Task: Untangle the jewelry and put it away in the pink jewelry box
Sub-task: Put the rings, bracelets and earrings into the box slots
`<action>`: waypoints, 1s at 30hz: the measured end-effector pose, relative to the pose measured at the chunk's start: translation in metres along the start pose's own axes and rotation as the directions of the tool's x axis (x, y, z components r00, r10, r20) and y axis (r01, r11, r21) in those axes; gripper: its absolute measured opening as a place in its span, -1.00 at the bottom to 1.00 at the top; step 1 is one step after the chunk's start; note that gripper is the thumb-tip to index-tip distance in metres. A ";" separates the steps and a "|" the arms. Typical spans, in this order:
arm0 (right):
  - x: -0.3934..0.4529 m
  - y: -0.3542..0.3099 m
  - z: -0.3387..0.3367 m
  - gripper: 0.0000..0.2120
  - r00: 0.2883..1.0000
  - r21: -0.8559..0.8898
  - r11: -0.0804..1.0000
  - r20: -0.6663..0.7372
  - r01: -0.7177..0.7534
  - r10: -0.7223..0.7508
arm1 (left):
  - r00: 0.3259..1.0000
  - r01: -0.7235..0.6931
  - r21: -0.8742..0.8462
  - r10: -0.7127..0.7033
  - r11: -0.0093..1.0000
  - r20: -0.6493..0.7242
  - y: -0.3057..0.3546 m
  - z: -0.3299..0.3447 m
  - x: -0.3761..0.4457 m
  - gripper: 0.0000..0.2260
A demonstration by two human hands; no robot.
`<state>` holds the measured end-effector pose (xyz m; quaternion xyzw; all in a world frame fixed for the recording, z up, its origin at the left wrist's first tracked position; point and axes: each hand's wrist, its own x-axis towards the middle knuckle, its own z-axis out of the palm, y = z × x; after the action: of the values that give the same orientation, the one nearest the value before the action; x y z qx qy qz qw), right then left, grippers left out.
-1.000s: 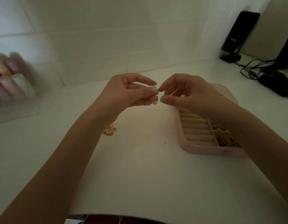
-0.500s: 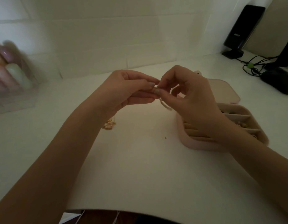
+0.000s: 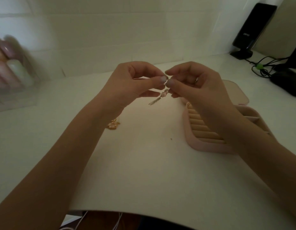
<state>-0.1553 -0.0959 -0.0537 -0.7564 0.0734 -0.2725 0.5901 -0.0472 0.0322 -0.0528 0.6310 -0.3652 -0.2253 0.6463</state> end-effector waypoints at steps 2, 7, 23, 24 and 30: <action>0.000 -0.001 0.000 -0.87 1.000 -0.006 1.000 0.011 -0.022 0.022 | 1.000 -0.004 0.002 0.004 1.000 0.014 -0.001 0.002 0.000 -0.96; -0.002 -0.006 -0.002 -0.83 0.988 -0.038 0.990 0.063 -0.136 0.139 | 0.996 -0.091 0.116 0.092 0.989 -0.003 -0.004 0.004 0.001 -0.93; -0.019 -0.024 -0.053 -0.97 0.944 -0.170 0.930 -0.124 -0.325 0.307 | 0.994 -0.110 0.083 0.111 0.990 -0.009 -0.012 0.023 -0.003 -0.89; -0.025 -0.025 -0.061 -0.96 0.934 -0.215 0.910 -0.126 -0.355 0.335 | 0.994 -0.107 0.100 0.107 0.989 0.000 -0.013 0.025 -0.003 -0.90; -0.038 -0.028 -0.077 -0.96 0.893 -0.341 0.826 -0.131 -0.448 0.430 | 0.993 -0.101 0.224 0.086 0.969 0.079 -0.016 0.039 -0.008 -0.94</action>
<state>-0.2315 -0.1367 -0.0277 -0.8077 0.3087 -0.1295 0.4853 -0.0791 0.0110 -0.0726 0.6748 -0.4400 -0.1728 0.5667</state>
